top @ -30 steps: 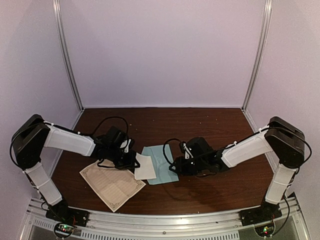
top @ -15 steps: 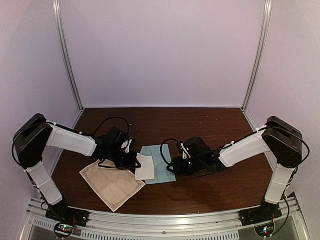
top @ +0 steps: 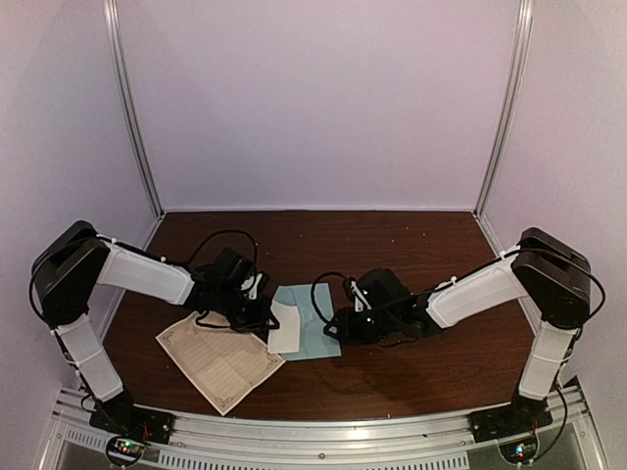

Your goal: Place the letter into the envelope and seal it

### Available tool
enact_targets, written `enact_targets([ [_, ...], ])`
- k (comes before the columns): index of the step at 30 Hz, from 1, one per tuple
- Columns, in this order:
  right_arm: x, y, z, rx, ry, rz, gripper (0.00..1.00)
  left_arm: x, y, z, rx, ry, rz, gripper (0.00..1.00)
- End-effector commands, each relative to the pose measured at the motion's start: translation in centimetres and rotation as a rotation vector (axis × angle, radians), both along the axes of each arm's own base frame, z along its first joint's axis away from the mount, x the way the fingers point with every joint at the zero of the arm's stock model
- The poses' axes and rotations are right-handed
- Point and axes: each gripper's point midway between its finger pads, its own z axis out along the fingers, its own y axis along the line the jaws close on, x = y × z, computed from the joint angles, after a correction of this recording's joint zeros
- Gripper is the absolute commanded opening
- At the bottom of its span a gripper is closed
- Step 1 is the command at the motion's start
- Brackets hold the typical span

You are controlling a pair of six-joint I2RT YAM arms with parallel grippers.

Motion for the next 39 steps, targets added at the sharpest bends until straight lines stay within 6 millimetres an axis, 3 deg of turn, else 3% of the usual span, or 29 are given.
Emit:
enact_targets([
  [1,0.1,1.1,0.6,0.017,-0.014,0.019,0.41,1.3,-1.8,1.2,-0.058,-0.055,-0.027,0.0],
  [17,-0.2,2.0,0.9,0.029,-0.018,0.037,0.41,1.6,-5.1,1.3,-0.091,-0.07,-0.083,0.0],
  [22,-0.1,1.8,1.1,0.024,-0.024,0.028,0.4,1.8,-5.0,1.1,-0.074,-0.073,-0.082,0.0],
  [26,0.4,0.8,2.6,-0.011,-0.067,0.002,0.41,2.1,-4.6,1.7,-0.05,-0.102,-0.077,0.0],
  [34,2.1,-1.8,5.2,-0.066,-0.14,-0.063,0.49,2.0,-4.2,3.7,-0.031,-0.13,-0.099,0.31],
  [39,2.4,-3.0,5.4,-0.084,-0.147,-0.086,0.51,1.9,-3.6,4.5,-0.013,-0.151,-0.1,0.41],
])
